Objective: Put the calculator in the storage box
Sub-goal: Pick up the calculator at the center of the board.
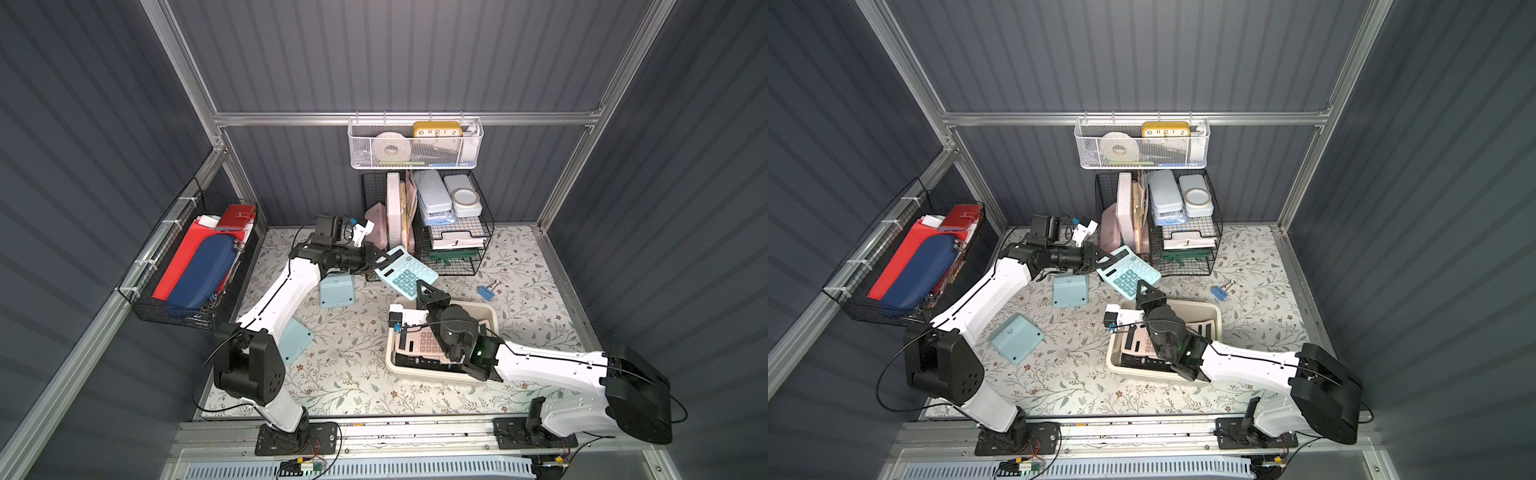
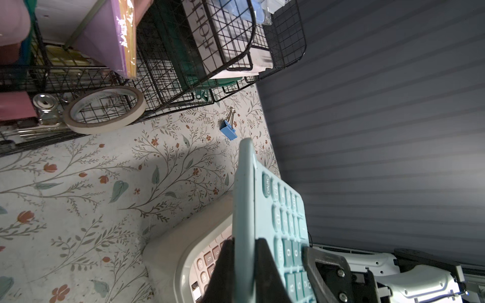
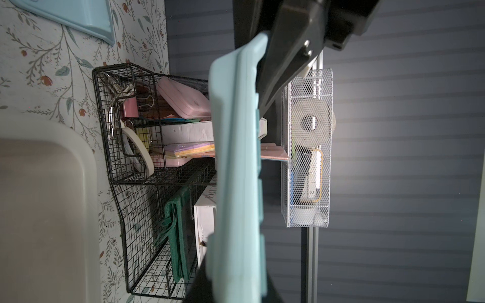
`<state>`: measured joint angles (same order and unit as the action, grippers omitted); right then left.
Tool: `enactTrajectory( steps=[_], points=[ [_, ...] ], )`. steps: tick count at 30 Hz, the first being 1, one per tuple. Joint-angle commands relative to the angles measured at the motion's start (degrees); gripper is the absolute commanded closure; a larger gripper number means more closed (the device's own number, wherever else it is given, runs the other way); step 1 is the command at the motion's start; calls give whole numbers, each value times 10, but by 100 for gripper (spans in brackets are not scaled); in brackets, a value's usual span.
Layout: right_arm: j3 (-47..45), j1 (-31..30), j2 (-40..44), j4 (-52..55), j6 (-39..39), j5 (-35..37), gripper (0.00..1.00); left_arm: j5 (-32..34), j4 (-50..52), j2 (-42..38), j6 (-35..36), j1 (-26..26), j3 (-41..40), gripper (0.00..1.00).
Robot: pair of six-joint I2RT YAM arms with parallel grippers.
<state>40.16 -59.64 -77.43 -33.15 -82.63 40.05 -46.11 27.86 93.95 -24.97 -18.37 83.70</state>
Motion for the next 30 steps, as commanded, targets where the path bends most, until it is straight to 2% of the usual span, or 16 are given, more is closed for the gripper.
enactTrajectory(
  steps=[1, 4, 5, 7, 9, 10, 13, 16, 18, 20, 23, 26, 28, 30],
  points=[
    [-3, -2, -4, -32, -2, -8, 100, -36, -3, 10, 13, -10, 0, 96],
    [-7, -2, -2, -35, 6, -6, 100, -43, -6, 8, 10, -10, 5, 96],
    [-8, -2, -1, -36, 10, -5, 96, -43, -3, 7, 9, -10, 8, 96],
    [-9, -2, 3, -35, 24, -6, 75, -40, -5, 1, 1, -10, 10, 97],
    [-3, -2, 12, -15, 52, -5, 64, -29, -15, -5, -14, -10, 10, 97],
    [4, -2, 19, 13, 75, -3, 53, -25, -22, -11, -25, -9, 9, 97],
    [37, -2, 48, 122, 184, 16, 30, 17, -51, -36, -62, -10, -3, 97],
    [66, 5, 75, 225, 298, 30, 13, 64, -91, -72, -108, -10, -22, 96],
    [78, 9, 94, 282, 356, 36, 5, 91, -127, -97, -143, -10, -64, 96],
    [89, 15, 106, 335, 409, 41, 1, 114, -149, -118, -168, -10, -83, 95],
    [102, 27, 128, 415, 495, 24, 1, 156, -165, -144, -194, -13, -102, 96],
    [138, 57, 148, 494, 613, 7, 1, 206, -186, -179, -227, -33, -125, 96],
    [190, 104, 151, 574, 734, -12, 1, 255, -198, -201, -247, -67, -140, 96],
    [247, 170, 145, 668, 848, -61, 1, 292, -201, -214, -261, -101, -149, 96]
  ],
)
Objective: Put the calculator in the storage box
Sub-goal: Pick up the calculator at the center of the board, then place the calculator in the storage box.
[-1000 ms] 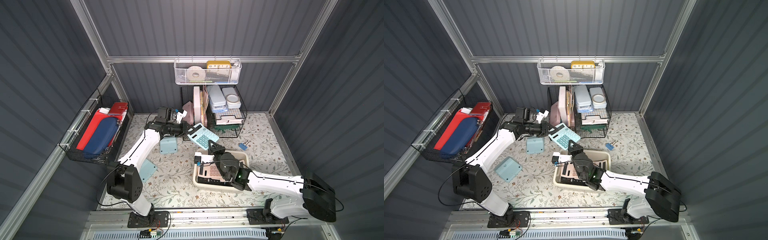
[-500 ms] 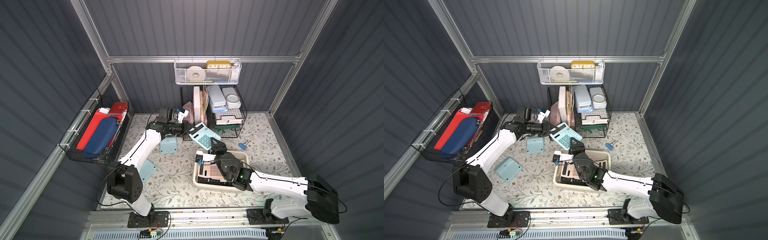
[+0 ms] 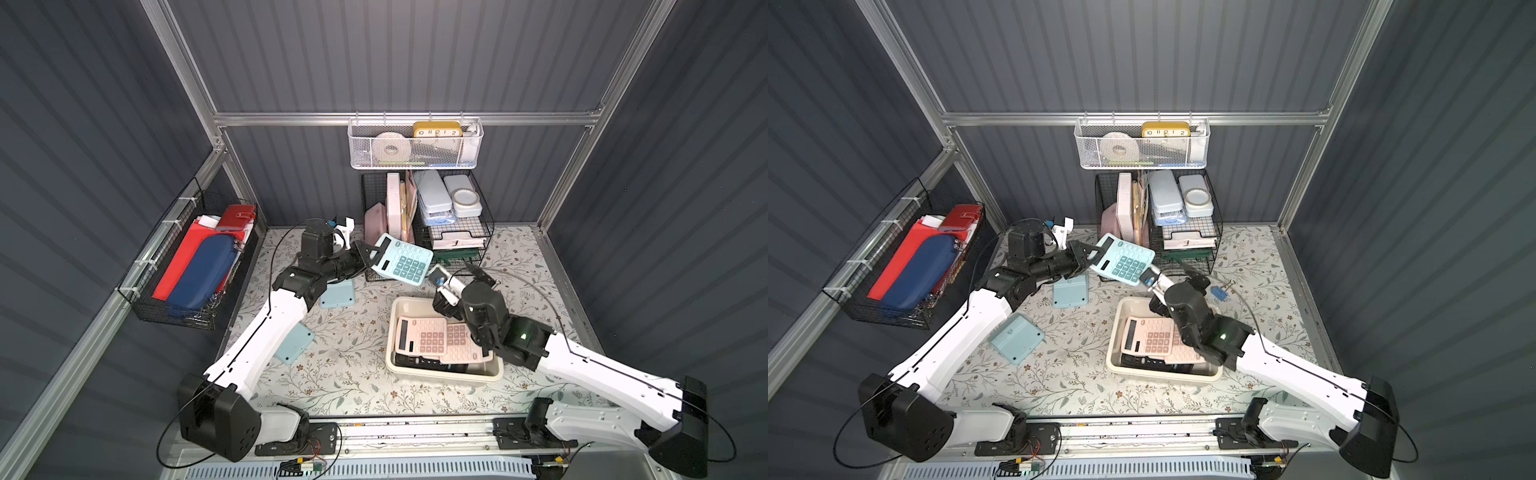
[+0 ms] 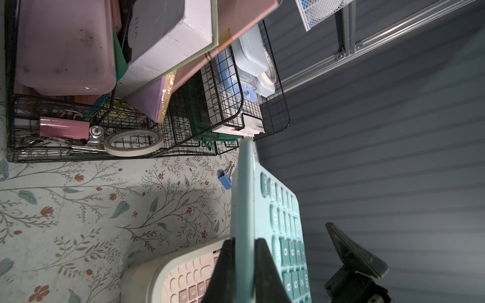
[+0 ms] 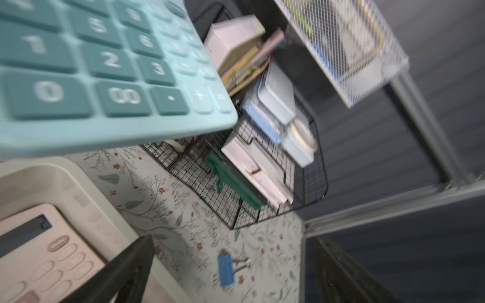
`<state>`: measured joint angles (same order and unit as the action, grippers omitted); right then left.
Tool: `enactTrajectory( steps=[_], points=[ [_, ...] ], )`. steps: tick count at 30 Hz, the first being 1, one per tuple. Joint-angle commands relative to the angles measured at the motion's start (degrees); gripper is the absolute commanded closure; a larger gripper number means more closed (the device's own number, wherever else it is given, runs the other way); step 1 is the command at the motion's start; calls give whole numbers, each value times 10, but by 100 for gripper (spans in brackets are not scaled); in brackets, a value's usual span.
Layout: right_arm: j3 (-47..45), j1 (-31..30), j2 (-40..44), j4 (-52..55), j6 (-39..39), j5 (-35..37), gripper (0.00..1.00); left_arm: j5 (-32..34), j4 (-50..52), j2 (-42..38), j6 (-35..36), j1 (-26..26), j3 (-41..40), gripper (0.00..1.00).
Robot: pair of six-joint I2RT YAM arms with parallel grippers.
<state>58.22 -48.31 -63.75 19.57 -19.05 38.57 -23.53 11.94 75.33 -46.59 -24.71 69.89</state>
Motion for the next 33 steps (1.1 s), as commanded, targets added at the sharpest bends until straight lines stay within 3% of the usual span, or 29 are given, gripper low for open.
enactTrajectory(
  steps=[1, 4, 10, 16, 19, 28, 33],
  points=[
    [90, 94, 4, 180, 262, -82, 1, 88, -44, -34, -51, -56, -18, 96],
    [112, 185, 8, 227, 340, -194, 1, 158, -44, -47, -68, -116, -33, 96],
    [95, 306, 36, 221, 431, -403, 1, 295, -35, -42, -97, -236, -50, 97],
    [64, 359, 68, 176, 496, -489, 1, 397, -43, -19, -139, -331, -76, 97],
    [50, 370, 76, 154, 530, -522, 1, 431, -46, -1, -159, -363, -82, 97],
    [1, 482, 69, 60, 647, -738, 1, 504, -29, 15, -252, -414, -130, 98],
    [-33, 504, 60, -5, 700, -789, 1, 537, -11, 3, -274, -417, -151, 98]
  ],
)
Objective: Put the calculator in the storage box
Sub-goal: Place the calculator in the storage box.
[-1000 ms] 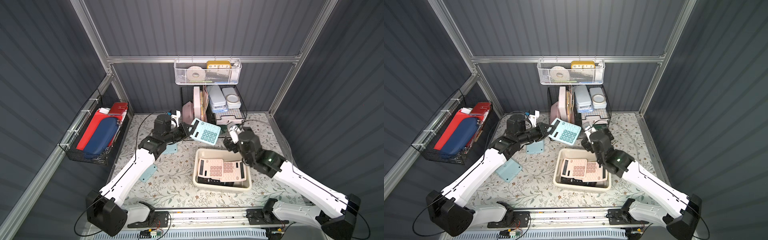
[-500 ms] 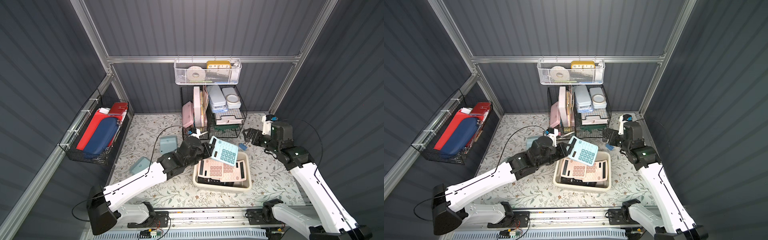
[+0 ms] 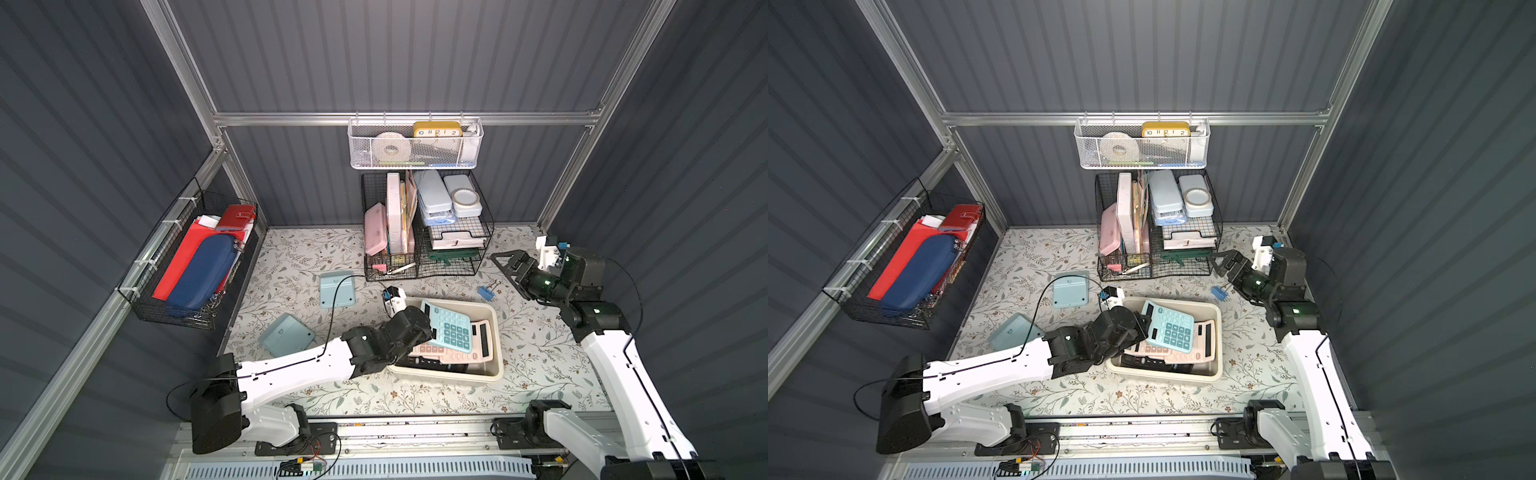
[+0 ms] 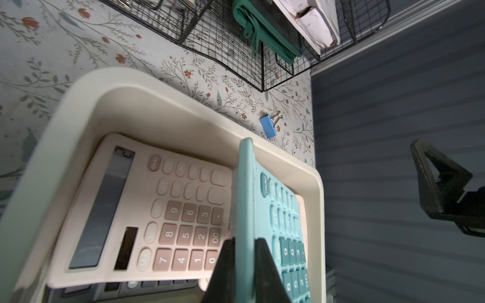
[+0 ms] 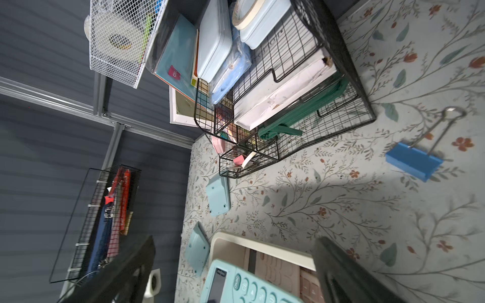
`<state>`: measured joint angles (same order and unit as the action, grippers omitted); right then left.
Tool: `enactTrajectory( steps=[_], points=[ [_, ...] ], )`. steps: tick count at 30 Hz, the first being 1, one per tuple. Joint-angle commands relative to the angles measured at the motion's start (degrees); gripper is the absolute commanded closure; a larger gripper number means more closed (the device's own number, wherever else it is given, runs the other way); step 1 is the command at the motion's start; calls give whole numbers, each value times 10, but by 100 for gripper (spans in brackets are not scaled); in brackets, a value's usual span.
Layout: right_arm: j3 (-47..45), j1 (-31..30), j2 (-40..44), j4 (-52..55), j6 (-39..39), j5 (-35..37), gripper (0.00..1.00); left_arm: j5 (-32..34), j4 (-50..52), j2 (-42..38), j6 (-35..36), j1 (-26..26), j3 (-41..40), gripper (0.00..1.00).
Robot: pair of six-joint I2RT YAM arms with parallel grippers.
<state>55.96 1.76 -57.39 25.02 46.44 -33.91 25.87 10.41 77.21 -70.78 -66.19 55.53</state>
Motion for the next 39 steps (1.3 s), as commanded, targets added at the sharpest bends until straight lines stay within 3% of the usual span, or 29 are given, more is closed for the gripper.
enactTrajectory(
  steps=[1, 14, 25, 28, 33, 39],
  points=[
    [-12, 3, -6, -65, 43, -68, 1, 49, 4, -16, -33, -2, -13, 98],
    [-4, 3, 13, -25, -9, -36, 1, 103, 37, 18, -46, -2, -8, 98],
    [-17, 2, 15, -56, 2, -70, 1, 125, 87, 59, -40, -2, 22, 88],
    [-19, 2, 9, -56, 1, -78, 1, 127, 99, 65, -32, -2, 36, 78],
    [-22, 2, 9, -59, 2, -79, 1, 136, 139, 68, -25, -2, 67, 51],
    [-24, 0, 9, -60, 3, -85, 1, 141, 161, 47, 1, -2, 98, 39]
  ],
)
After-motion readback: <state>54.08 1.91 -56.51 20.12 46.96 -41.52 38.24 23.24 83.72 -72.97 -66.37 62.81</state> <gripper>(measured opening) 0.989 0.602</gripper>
